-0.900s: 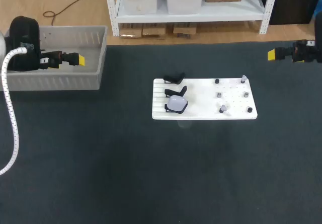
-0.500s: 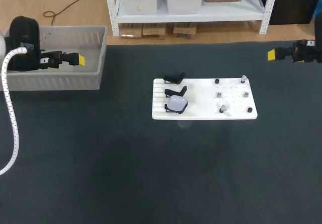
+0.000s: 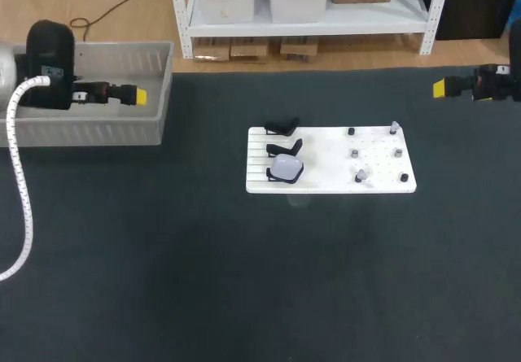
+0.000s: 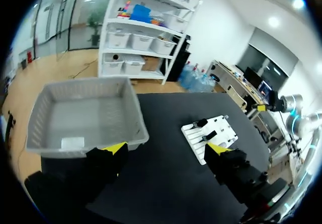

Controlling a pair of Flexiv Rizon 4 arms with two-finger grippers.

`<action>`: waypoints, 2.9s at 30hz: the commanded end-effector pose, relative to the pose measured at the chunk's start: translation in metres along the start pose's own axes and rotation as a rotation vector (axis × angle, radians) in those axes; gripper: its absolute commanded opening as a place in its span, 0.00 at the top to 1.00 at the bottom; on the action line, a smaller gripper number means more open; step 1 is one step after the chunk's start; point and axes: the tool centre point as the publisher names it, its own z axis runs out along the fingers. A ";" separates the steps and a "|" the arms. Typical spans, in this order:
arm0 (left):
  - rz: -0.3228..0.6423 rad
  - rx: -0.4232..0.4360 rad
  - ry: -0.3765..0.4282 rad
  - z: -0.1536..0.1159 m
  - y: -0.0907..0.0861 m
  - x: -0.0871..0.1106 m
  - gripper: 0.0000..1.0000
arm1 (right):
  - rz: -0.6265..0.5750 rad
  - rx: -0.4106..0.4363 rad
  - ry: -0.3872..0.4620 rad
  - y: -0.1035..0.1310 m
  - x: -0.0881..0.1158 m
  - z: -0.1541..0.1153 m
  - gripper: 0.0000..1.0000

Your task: Pick up each earbud case from the left stands, insert the matching earbuds, close the lid, and place the case in the box.

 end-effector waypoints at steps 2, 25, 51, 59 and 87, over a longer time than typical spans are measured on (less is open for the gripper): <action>0.105 0.144 -0.036 0.003 -0.001 0.000 0.00 | 0.000 0.000 0.001 0.000 0.000 0.000 0.00; 0.763 0.567 0.098 0.043 -0.048 0.008 0.00 | 0.000 0.000 0.001 0.000 0.000 0.000 0.00; 0.879 0.740 0.136 0.100 -0.092 0.043 0.00 | 0.000 0.000 0.001 0.000 0.000 0.000 0.00; 0.879 0.740 0.136 0.100 -0.092 0.043 0.00 | 0.000 0.000 0.001 0.000 0.000 0.000 0.00; 0.900 0.766 0.103 0.135 -0.115 0.060 0.00 | 0.000 0.000 0.001 0.000 0.000 0.000 0.00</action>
